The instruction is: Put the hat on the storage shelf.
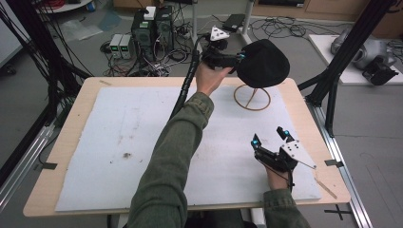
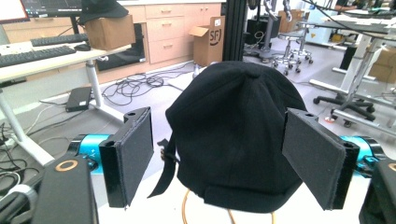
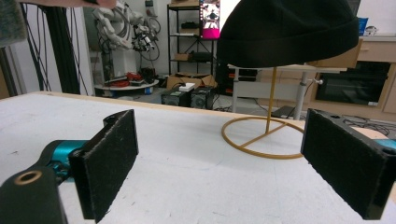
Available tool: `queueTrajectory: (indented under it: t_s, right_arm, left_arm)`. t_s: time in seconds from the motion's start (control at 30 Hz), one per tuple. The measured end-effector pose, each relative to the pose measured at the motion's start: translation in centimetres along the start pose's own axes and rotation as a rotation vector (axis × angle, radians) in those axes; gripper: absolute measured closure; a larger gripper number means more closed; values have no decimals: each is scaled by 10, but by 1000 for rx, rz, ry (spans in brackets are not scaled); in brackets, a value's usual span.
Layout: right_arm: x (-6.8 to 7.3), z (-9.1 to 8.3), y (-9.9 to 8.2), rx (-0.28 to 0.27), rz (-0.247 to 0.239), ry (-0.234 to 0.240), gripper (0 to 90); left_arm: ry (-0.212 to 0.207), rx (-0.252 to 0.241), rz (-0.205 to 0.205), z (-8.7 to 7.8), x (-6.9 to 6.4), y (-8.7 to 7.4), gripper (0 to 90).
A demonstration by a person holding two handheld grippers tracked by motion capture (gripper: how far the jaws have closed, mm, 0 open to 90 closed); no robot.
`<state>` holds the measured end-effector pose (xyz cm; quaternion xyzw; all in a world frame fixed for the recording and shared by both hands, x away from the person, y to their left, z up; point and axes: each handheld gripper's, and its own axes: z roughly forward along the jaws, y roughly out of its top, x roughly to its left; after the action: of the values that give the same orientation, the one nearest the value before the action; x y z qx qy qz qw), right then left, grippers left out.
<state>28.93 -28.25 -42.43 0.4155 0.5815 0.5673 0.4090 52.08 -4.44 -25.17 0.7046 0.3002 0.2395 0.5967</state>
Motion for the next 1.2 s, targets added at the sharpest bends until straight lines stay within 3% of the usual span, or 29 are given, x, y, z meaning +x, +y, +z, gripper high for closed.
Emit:
queueTrajectory:
  t_s: [0.23,0.77,1.07,1.2]
  right_arm:
    - [4,2,0,4,-2,12,102]
    - [4,3,0,0,-3,14,103]
    - [6,6,-1,5,0,19,102]
    - [10,8,-1,11,1,29,102]
  left_arm:
    - [-30,-21,12,-21,-2,0,240]
    - [-36,-29,21,-55,-2,-6,227]
    - [20,-39,11,-97,11,-23,224]
    - [51,-65,1,-118,19,-31,221]
